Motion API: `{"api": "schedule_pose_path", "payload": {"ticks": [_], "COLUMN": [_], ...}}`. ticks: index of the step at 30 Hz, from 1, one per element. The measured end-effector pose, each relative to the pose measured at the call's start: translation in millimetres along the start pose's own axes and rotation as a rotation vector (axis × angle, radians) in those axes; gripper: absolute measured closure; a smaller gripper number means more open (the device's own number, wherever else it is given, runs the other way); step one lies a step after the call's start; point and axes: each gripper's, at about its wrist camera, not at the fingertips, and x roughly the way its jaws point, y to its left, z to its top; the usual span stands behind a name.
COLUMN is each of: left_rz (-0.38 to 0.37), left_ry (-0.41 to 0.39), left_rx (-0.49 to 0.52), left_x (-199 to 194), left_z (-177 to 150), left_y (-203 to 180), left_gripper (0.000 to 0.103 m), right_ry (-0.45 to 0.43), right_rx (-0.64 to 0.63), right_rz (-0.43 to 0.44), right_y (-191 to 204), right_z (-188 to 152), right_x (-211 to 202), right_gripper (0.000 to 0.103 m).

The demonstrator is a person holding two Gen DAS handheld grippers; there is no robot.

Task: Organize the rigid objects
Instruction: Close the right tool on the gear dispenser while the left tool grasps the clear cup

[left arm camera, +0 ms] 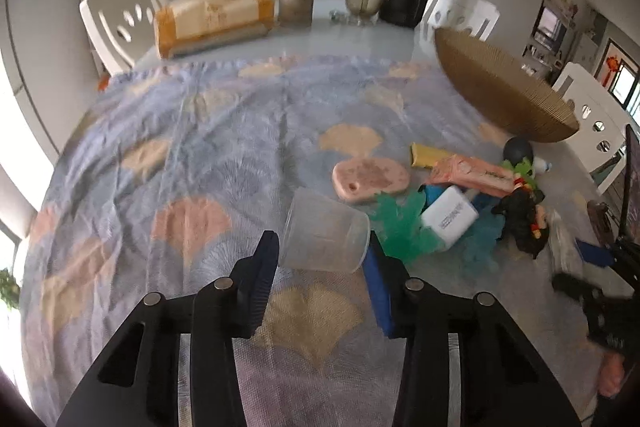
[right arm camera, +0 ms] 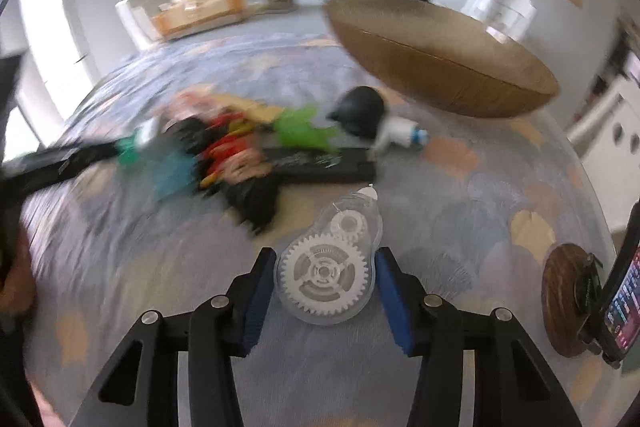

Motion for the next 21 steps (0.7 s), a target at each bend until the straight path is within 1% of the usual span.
{"api": "schedule_pose_path", "payload": {"ticks": [1, 3, 6, 9, 10, 11, 13, 15, 17, 19, 20, 21], "left_rz": [0.002, -0.003, -0.023, -0.037, -0.028, -0.013, 0.019, 0.035, 0.02, -0.021, -0.028, -0.036], "left_ry": [-0.015, -0.022, -0.02, 0.02, 0.034, 0.045, 0.06, 0.062, 0.073, 0.09, 0.092, 0.094], "left_rx": [0.003, 0.002, -0.014, -0.02, -0.01, 0.0, 0.015, 0.012, -0.016, -0.039, -0.043, -0.046], "left_x": [-3, -5, -5, -2, -2, -2, -6, -11, -15, -18, -19, -22], "left_z": [-1, -1, 0, -2, -4, -6, -12, -17, -22, -25, -26, -28], "left_y": [-1, 0, 4, 7, 7, 7, 9, 14, 24, 31, 32, 33], "left_gripper": [0.064, 0.064, 0.064, 0.062, 0.059, 0.051, 0.05, 0.05, 0.049, 0.049, 0.046, 0.042], "right_ry": [-0.01, 0.002, 0.023, 0.045, 0.051, 0.056, 0.058, 0.046, 0.04, 0.037, 0.036, 0.036], "right_rx": [-0.049, -0.117, -0.148, -0.074, -0.04, -0.012, 0.039, 0.068, 0.081, 0.088, 0.089, 0.09], "right_rz": [0.005, 0.016, 0.032, 0.018, 0.007, 0.004, 0.018, 0.043, 0.059, 0.066, 0.066, 0.071], "right_y": [6, 12, 7, -13, -21, -30, -40, -45, -46, -45, -43, -43], "right_z": [-5, -15, -29, -34, -36, -36, -41, -42, -43, -41, -41, -41], "right_x": [-6, -12, -15, -18, -19, -19, -20, -21, -21, -19, -18, -18], "right_gripper": [0.054, 0.054, 0.054, 0.054, 0.054, 0.052, 0.049, 0.045, 0.04, 0.036, 0.035, 0.034]}}
